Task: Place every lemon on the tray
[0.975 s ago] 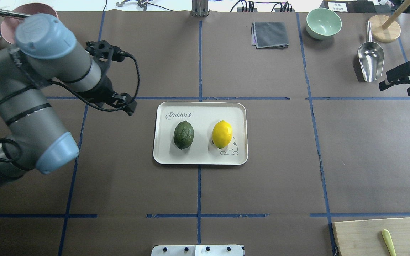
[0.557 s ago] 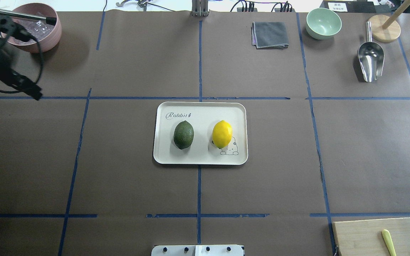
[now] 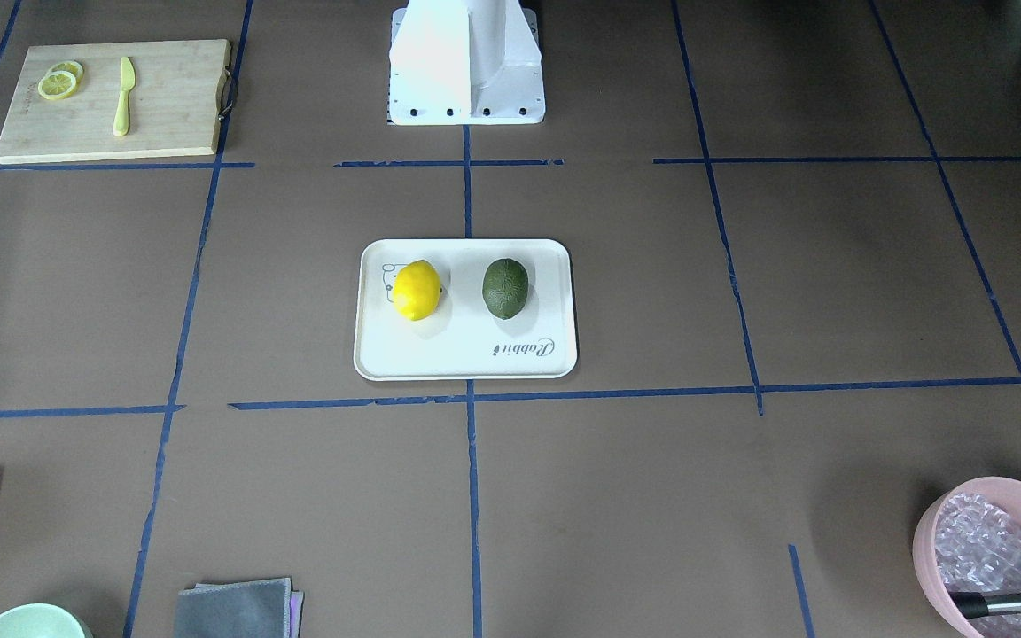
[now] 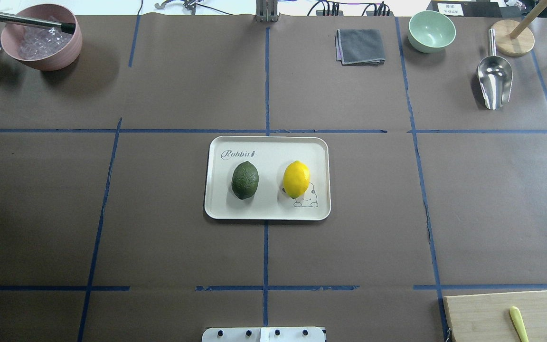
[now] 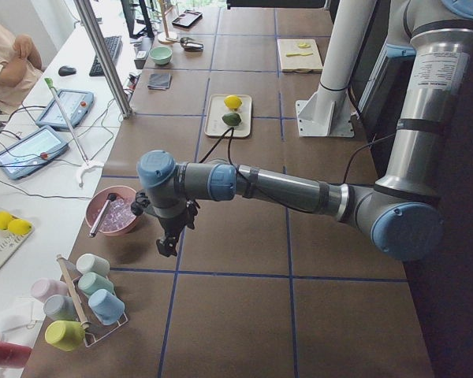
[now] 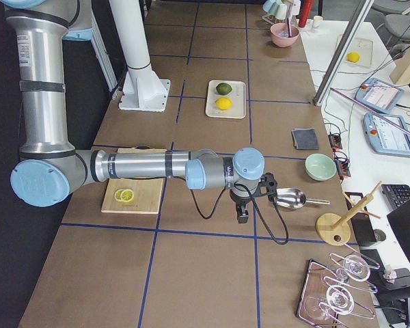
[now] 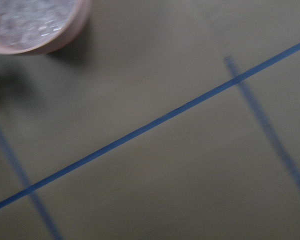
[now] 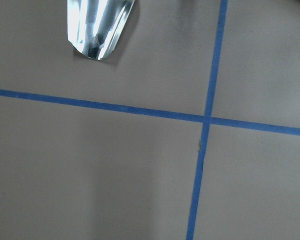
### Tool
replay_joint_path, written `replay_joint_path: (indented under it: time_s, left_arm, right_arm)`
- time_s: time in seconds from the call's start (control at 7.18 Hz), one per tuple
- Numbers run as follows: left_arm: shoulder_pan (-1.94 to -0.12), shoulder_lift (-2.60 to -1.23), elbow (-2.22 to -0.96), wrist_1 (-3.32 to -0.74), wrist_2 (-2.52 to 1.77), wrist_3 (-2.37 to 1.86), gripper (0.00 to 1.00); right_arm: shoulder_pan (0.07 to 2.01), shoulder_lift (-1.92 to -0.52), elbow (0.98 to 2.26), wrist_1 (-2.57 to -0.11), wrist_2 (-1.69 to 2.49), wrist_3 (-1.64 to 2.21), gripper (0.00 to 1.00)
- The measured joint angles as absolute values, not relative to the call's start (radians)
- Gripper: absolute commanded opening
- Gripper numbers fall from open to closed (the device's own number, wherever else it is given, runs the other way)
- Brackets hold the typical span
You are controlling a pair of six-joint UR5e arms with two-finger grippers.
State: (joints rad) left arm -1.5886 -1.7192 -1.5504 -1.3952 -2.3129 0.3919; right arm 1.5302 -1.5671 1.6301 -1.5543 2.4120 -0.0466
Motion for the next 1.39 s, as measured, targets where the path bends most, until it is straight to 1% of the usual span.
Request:
replay_joint_path:
  time_s: [0.14, 0.28, 0.42, 0.97, 1.11, 1.39]
  left_arm:
    - [-1.628, -1.714, -1.495, -1.396, -2.320, 0.403, 1.00]
    - [-1.649, -1.704, -1.469, -1.395, -2.329, 0.398, 1.00]
    - [-1.658, -1.683, -1.471, -1.395, -2.335, 0.357, 1.00]
    - [-1.647, -1.512, -1.641, -1.395, -2.337, 0.149, 1.00]
    - [-1.621, -1.486, -1.674, -1.397, -2.331, 0.068, 1.00]
    - [-1.548, -1.466, -1.696, -1.413, -2.322, 0.005, 1.00]
  right_arm:
    - [1.547, -1.566, 1.630, -1.588, 2.405, -0.086, 1.00]
    - [1.553, -1.565, 1.628, -1.602, 2.403, -0.102, 1.00]
    - [1.555, -1.565, 1.625, -1.612, 2.402, -0.108, 1.00]
    - [1.557, -1.578, 1.634, -1.626, 2.390, -0.108, 1.00]
    - [1.557, -1.580, 1.635, -1.624, 2.387, -0.107, 1.00]
    - [1.556, -1.580, 1.637, -1.622, 2.387, -0.106, 1.00]
